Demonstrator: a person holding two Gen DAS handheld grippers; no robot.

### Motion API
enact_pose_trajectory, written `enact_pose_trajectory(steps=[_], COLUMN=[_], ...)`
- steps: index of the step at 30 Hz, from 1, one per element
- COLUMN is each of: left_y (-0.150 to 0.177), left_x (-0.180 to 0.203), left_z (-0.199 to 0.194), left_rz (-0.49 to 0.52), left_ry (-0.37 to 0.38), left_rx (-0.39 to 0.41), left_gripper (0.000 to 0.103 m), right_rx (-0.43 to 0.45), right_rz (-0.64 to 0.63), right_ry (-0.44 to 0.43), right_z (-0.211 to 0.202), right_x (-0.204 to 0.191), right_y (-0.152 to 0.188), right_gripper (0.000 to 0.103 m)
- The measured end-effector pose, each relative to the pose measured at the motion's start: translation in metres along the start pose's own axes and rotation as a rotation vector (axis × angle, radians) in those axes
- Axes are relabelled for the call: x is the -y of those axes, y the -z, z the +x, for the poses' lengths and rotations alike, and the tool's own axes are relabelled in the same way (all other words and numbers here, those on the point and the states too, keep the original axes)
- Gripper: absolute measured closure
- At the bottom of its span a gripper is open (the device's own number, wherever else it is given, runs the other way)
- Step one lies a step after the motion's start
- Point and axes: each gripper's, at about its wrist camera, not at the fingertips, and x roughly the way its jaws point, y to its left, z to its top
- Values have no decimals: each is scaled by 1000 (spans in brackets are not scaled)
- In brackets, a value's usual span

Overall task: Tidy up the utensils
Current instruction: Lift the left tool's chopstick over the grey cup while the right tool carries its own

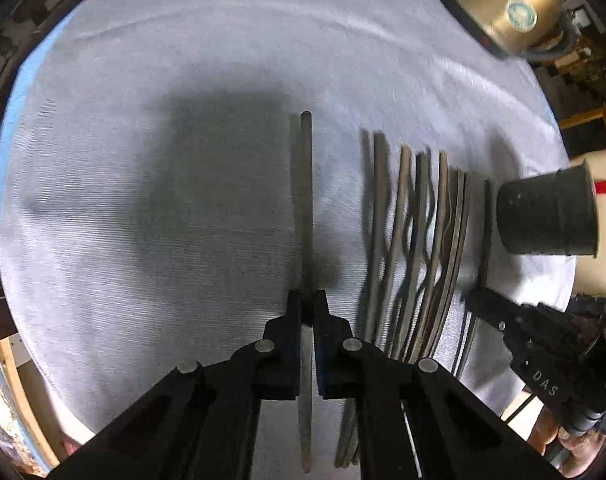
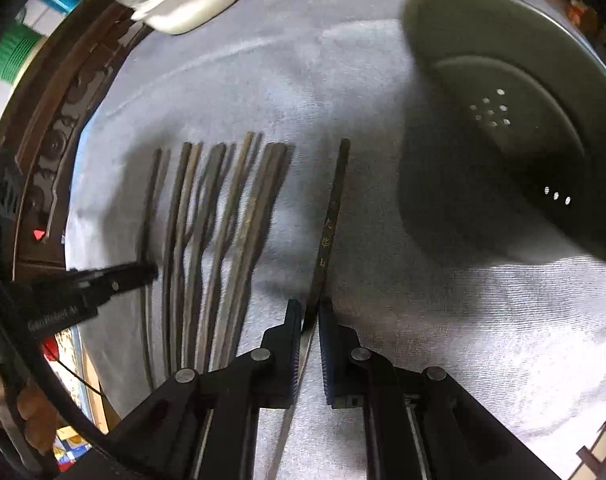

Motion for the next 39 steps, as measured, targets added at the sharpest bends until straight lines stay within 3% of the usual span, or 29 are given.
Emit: enact_pose_trajectory(steps=[4, 11, 17, 20, 26, 32, 39], left_y=[12, 43, 66, 75, 95, 110, 138], left_x=[-23, -33, -16, -3, -4, -10, -14], left_z=[-31, -85, -101, -103, -96, -103, -114], left_rz=[-25, -47, -34, -16, -6, -12, 2], left_ry=[47, 59, 5, -48, -88, -54, -21], left_rx=[114, 424, 667, 763, 848, 854, 855], left_gripper=[97, 98, 97, 97, 97, 97, 97], right_rx=[100, 452, 730, 801, 882, 903, 898], right_rz=[-9, 45, 115, 117, 87, 29, 52], right_ry=[-20, -62, 30, 95, 161, 177, 146], right_z=[-18, -89, -124, -132, -135, -141, -144], right_x=[-11, -11, 7, 13, 15, 6, 9], right_y=[11, 50, 86, 94, 121, 149, 166], right_gripper=[97, 97, 97, 97, 96, 96, 96])
